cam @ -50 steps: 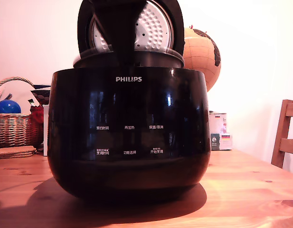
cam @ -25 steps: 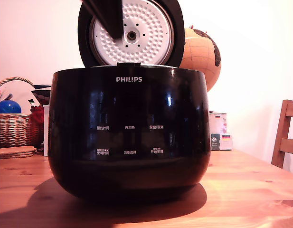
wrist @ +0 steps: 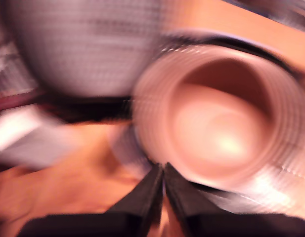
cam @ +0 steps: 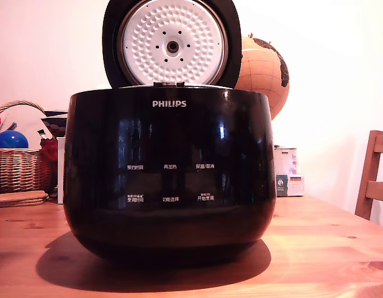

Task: Place the pot you are holding inside the rice cooker

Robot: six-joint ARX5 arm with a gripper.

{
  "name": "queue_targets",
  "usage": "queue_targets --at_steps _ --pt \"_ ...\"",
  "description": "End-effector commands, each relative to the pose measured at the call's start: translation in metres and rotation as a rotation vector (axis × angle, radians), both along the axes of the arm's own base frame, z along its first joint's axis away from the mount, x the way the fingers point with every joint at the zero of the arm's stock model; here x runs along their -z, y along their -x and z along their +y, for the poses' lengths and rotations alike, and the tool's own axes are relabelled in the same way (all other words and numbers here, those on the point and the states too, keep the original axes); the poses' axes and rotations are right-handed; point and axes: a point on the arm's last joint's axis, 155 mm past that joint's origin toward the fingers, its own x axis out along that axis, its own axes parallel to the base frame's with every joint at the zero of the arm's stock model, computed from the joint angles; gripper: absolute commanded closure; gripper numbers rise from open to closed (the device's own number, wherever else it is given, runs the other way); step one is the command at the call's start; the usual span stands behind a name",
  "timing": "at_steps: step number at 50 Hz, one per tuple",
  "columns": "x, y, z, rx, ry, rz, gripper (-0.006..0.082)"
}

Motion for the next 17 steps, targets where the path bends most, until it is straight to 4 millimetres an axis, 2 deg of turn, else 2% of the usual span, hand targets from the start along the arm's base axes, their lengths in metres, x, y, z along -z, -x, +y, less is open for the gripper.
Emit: queue_targets --at_steps 1,9,17 --pt "-0.006 -0.017 0.025 -0.087 0.023 -0.037 0.0789" --pt "-0.020 -0.046 0.086 -0.270 0.042 -0.104 0.0789" --pt "-0.031 -0.059 0.123 -0.373 0.053 -0.159 0.0789"
